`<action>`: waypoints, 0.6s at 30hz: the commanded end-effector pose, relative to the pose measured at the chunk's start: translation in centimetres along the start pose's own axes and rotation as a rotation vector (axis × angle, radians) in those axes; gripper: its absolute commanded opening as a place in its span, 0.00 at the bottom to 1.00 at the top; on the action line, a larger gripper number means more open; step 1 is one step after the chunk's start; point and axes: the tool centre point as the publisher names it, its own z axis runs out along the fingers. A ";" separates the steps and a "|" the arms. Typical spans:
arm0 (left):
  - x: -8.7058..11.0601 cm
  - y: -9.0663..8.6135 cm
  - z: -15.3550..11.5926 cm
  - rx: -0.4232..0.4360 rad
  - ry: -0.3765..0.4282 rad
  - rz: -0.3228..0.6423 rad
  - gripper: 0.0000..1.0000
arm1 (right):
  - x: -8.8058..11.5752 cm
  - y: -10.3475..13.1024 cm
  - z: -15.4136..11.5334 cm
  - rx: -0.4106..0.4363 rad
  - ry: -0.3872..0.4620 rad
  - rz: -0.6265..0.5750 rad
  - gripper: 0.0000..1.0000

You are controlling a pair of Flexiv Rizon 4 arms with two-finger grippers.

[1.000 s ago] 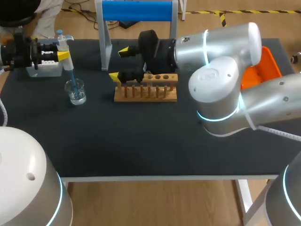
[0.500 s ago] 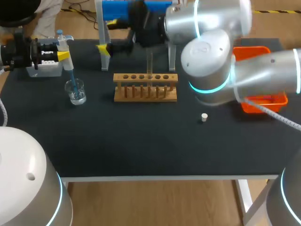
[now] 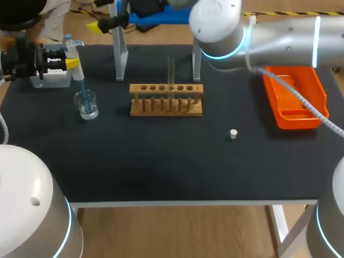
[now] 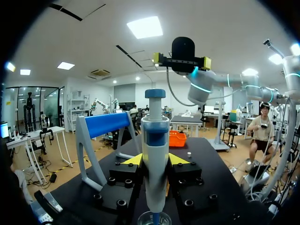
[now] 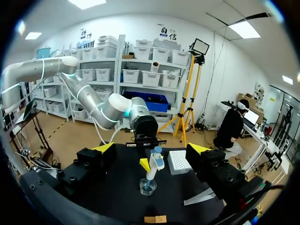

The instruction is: Invert the test tube, pick up the pipette, mount the tip to pipette, aspirate from beaker and dispense into the tube, eject the tip, return the pipette, and cap with the stopper.

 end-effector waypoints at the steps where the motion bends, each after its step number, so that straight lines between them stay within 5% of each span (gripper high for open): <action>1: 0.1 0.0 0.1 0.001 -0.004 0.002 0.00 | -0.5 0.4 1.9 0.195 -0.007 0.010 1.00; 9: 0.1 0.0 0.1 0.001 -0.004 0.002 0.00 | -0.5 0.4 1.9 0.195 -0.007 0.010 1.00; 12: 0.1 0.0 0.1 0.001 -0.004 0.002 0.00 | -0.5 0.4 1.9 0.195 -0.007 0.010 0.00; 18: 0.1 0.0 0.1 0.001 -0.004 0.002 0.00 | -0.5 0.4 1.9 0.195 -0.007 0.010 0.00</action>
